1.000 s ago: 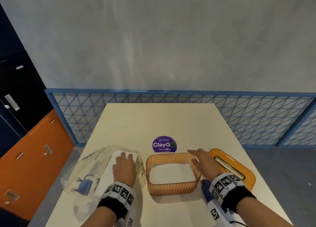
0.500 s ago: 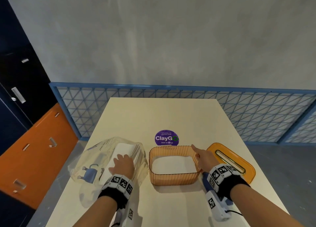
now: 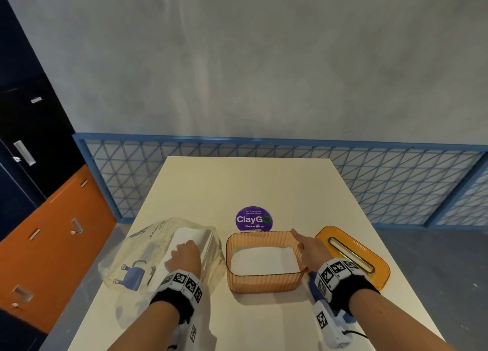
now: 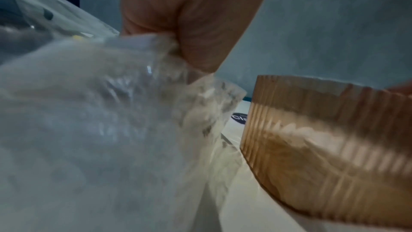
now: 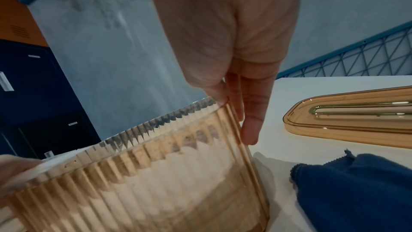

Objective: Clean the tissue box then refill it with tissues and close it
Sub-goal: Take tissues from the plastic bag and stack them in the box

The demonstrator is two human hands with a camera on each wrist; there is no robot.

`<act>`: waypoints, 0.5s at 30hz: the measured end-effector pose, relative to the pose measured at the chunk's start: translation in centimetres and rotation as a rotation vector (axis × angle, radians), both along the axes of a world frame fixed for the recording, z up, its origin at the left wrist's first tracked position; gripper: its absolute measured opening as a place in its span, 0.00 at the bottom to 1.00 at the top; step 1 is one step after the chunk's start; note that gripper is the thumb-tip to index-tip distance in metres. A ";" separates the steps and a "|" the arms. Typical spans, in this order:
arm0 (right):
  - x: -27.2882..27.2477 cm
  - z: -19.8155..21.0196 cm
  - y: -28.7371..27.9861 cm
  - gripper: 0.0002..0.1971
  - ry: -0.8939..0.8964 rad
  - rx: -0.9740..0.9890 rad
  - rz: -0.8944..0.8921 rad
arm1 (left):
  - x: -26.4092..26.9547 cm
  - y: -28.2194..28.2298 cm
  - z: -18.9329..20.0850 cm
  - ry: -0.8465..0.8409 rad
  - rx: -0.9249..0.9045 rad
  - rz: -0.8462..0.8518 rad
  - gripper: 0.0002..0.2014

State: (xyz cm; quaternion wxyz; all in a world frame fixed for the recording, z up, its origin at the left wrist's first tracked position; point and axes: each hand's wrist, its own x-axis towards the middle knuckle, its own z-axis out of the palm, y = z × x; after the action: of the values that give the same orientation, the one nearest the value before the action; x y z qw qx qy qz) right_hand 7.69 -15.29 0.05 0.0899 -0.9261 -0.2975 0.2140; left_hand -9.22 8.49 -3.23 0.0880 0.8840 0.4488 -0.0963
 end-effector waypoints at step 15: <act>-5.9 12.8 7.9 0.31 1.008 0.700 -0.219 | -3.2 -5.7 10.1 -0.871 0.122 -0.341 0.24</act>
State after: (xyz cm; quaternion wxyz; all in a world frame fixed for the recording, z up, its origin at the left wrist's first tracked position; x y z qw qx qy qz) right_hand 1.83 -7.37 12.85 0.5391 -0.6518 -0.1742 0.5042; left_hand -12.43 2.82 6.87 0.1991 0.9067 0.2234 0.2971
